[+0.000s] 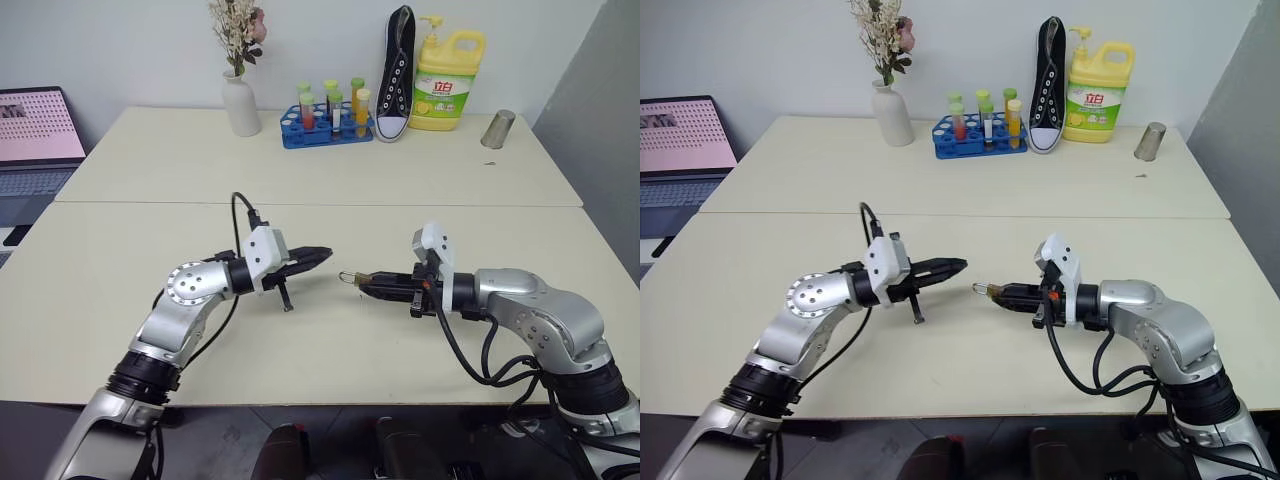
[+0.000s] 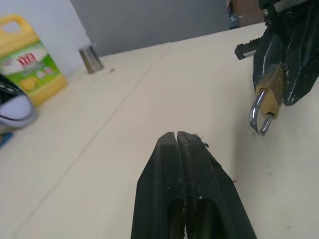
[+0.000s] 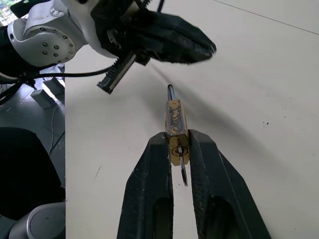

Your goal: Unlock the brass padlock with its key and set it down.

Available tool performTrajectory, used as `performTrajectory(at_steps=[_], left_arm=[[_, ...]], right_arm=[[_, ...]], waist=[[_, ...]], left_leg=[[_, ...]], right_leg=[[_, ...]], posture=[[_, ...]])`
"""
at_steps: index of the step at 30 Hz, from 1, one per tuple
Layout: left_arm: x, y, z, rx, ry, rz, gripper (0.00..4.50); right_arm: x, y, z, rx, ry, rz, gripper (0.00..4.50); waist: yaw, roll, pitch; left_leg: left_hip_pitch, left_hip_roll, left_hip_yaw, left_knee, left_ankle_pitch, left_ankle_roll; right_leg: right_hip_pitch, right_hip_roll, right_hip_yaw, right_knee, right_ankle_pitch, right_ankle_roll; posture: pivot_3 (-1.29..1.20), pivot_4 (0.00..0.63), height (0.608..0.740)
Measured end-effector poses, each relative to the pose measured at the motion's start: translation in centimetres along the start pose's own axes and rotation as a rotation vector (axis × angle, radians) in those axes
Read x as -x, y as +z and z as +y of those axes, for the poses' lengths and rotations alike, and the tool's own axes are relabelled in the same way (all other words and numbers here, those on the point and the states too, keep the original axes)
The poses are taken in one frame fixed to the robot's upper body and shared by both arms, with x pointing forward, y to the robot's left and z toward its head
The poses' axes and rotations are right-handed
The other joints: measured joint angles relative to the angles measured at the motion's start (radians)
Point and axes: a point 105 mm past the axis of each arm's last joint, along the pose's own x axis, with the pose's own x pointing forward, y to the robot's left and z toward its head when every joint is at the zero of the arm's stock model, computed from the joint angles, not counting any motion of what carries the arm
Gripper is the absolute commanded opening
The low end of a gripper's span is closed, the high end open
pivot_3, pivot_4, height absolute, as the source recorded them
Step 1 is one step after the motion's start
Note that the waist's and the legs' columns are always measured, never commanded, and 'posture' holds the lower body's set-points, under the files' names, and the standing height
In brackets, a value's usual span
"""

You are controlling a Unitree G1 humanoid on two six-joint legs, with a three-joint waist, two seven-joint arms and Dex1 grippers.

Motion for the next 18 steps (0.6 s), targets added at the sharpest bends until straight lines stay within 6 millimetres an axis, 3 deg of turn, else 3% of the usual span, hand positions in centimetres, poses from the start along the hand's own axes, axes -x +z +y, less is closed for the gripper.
performTrajectory(at_steps=[7, 18], left_arm=[[-0.8, -0.8, -1.5, 0.242, -0.101, 0.025, 0.0], [-0.6, 0.6, -3.3, 0.373, -0.177, 0.004, 0.0]], right_arm=[[-0.1, 0.3, 0.9, -0.008, 0.037, -0.014, 0.12], [0.0, 0.2, 0.9, -0.03, 0.035, -0.019, 0.12]], waist=[[0.0, 0.0, 0.0], [0.0, 0.0, 0.0]], left_leg=[[0.0, 0.0, -0.001, 0.0, 0.0, 0.0], [0.0, 0.0, -0.001, 0.0, 0.0, 0.0]], right_leg=[[0.0, 0.0, 0.001, 0.0, 0.0, 0.0], [0.0, 0.0, 0.002, 0.0, 0.0, 0.0]], posture=[[0.0, 0.15, 0.74], [0.0, 0.15, 0.74]])
